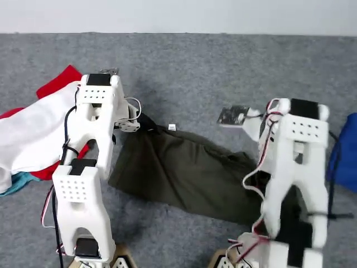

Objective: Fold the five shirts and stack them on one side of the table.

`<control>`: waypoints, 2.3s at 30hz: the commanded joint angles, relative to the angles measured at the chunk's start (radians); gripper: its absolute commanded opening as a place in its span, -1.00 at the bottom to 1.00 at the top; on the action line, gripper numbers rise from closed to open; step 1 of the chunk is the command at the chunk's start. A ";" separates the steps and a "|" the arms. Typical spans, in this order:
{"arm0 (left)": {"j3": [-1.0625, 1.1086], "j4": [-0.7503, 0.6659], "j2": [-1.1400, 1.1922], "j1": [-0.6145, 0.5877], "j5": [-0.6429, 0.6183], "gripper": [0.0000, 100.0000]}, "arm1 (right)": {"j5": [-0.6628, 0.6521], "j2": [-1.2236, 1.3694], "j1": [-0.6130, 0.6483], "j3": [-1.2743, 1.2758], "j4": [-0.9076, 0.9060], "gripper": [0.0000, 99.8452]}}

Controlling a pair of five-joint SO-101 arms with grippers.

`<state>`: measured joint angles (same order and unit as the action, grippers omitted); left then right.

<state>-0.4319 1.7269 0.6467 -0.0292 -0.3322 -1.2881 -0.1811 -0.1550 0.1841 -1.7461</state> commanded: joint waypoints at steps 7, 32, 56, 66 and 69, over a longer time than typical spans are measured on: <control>-0.001 0.025 -0.018 0.002 -0.012 -0.05 | 0.506 0.002 -0.004 0.140 0.615 -0.94; 0.001 0.026 -0.011 0.002 -0.012 -0.05 | 0.486 0.031 0.412 0.161 0.265 -0.98; 0.321 0.029 -0.103 -0.091 0.244 0.10 | 0.400 -0.220 -0.041 0.213 0.314 -0.98; 0.111 -0.046 0.055 -0.044 0.252 0.10 | 0.400 -0.240 -0.176 0.216 0.311 -0.98; 0.030 0.003 0.140 -0.044 0.279 0.09 | 0.368 -0.240 -0.231 0.216 0.312 -0.98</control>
<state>-0.3153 1.7039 0.7465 -0.0844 -0.0898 -0.8815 -0.3867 -0.3314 0.4465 -1.4208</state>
